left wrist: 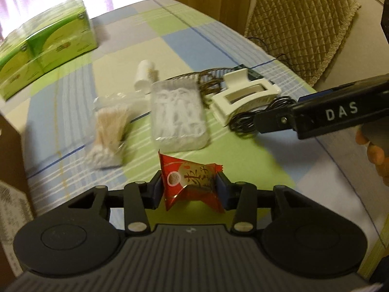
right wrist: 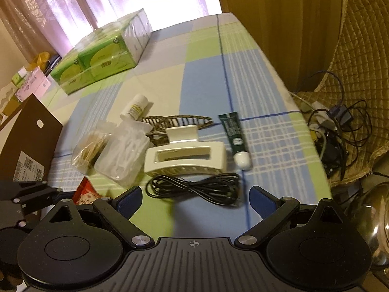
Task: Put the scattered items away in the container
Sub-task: 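Grasp the red snack packet with the left tool while the right grasps the black cable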
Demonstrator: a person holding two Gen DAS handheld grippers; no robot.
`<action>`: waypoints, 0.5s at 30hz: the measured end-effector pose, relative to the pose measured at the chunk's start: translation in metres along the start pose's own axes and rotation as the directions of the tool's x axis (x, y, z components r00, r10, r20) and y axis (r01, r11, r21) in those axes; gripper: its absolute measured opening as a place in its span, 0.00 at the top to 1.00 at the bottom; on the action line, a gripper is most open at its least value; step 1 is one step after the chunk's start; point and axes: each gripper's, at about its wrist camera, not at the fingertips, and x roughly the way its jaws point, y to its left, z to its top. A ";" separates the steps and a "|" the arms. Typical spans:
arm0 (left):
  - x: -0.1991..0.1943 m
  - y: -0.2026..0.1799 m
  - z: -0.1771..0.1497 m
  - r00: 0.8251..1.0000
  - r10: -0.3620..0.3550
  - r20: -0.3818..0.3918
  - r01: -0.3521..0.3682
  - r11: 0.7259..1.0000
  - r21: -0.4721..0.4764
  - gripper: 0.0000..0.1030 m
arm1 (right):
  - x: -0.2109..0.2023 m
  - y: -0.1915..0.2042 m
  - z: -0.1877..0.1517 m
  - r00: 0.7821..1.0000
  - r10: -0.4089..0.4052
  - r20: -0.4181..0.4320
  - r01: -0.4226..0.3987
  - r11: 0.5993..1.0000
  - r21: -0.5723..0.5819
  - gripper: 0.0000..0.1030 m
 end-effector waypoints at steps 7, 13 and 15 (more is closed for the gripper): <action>-0.009 0.018 -0.012 0.999 0.032 -0.012 -0.033 0.998 -0.051 0.61 | 0.017 0.017 -0.001 0.997 -0.075 0.009 0.075 0.997 -0.001 0.03; -0.011 0.026 -0.015 0.999 0.043 -0.014 -0.044 0.997 -0.070 0.61 | 0.027 0.026 -0.002 0.992 -0.127 0.014 0.127 0.992 0.000 0.00; -0.011 0.027 -0.015 0.999 0.044 -0.015 -0.045 0.996 -0.074 0.61 | 0.029 0.030 -0.002 0.991 -0.132 0.017 0.132 0.991 0.003 0.00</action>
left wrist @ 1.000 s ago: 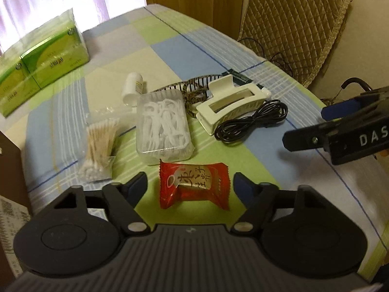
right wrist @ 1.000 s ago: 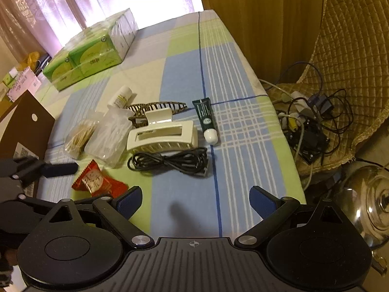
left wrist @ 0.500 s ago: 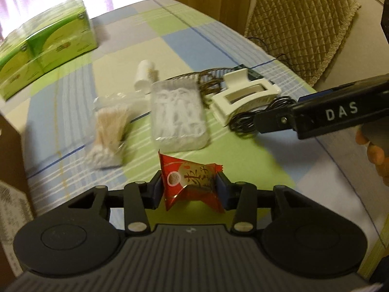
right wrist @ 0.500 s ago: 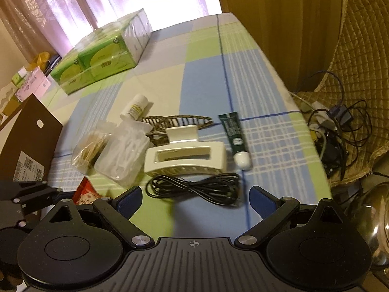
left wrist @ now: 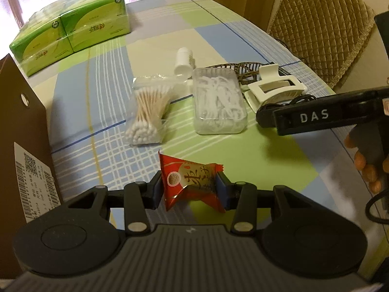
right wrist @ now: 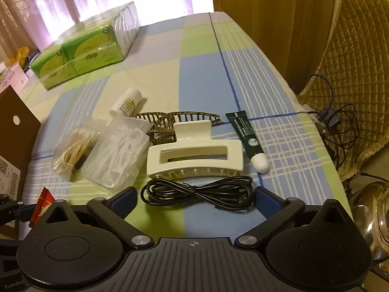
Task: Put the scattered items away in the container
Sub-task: 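Grasp the red snack packet with the left tool while the right grasps the black cable, then carry the red packet and black cable with both tools over the box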
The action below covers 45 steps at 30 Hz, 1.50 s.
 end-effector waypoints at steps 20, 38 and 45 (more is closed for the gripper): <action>-0.006 0.004 -0.002 0.999 -0.029 0.017 0.028 0.999 0.015 0.65 | -0.011 0.009 -0.024 0.998 -0.065 -0.005 0.063 0.987 -0.148 0.09; -0.047 -0.002 -0.025 0.997 -0.070 0.031 0.070 0.997 0.022 0.76 | -0.068 0.012 -0.043 1.000 0.022 0.020 -0.019 0.989 -0.146 0.09; -0.072 0.006 -0.040 0.997 -0.067 0.041 0.067 0.998 0.003 0.81 | -0.082 0.027 -0.050 0.998 0.054 0.031 -0.048 0.984 -0.170 0.09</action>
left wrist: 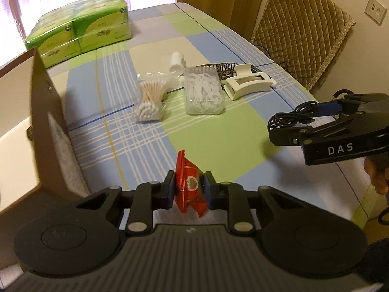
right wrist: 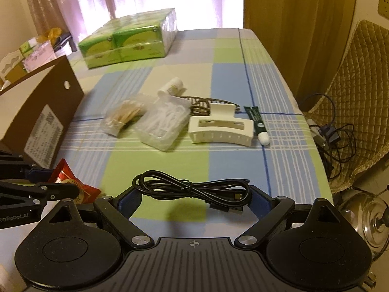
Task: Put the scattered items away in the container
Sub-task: 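Carry the red packet and black cable with both tools over the box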
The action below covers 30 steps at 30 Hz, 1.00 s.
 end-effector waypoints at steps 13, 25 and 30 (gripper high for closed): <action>-0.059 0.019 -0.023 0.998 0.012 0.063 -0.008 0.999 -0.053 0.82 | -0.021 0.044 -0.002 0.997 0.070 0.029 -0.068 0.994 -0.086 0.09; -0.135 0.054 -0.039 0.982 0.065 0.179 -0.041 0.990 -0.134 0.82 | -0.045 0.102 0.013 0.979 0.183 0.085 -0.166 0.970 -0.178 0.09; -0.166 0.081 -0.041 0.967 0.117 0.227 -0.076 0.980 -0.183 0.82 | -0.051 0.132 0.025 0.965 0.238 0.111 -0.208 0.951 -0.230 0.09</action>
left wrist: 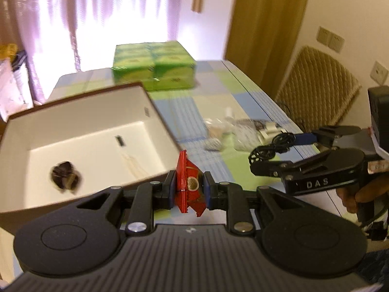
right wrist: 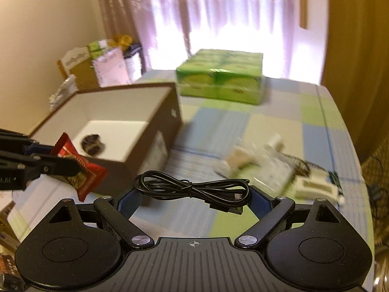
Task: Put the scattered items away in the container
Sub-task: 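Carry the red packet and black cable with both tools over the box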
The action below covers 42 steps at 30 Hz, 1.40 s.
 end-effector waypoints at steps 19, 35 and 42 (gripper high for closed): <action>-0.017 0.146 0.028 0.978 0.208 -0.004 -0.207 0.976 -0.073 0.82 | 0.075 0.107 0.079 0.987 0.156 0.029 -0.149 0.974 -0.171 0.09; 0.076 0.223 0.019 0.933 -0.025 -0.359 -0.006 0.996 -0.087 0.82 | 0.201 0.132 0.089 0.943 0.135 -0.305 -0.173 0.980 -0.102 0.09; 0.112 0.232 0.016 0.869 -0.145 -0.474 0.086 0.986 -0.144 0.82 | 0.233 0.129 0.090 0.879 0.103 -0.465 -0.157 0.984 -0.079 0.09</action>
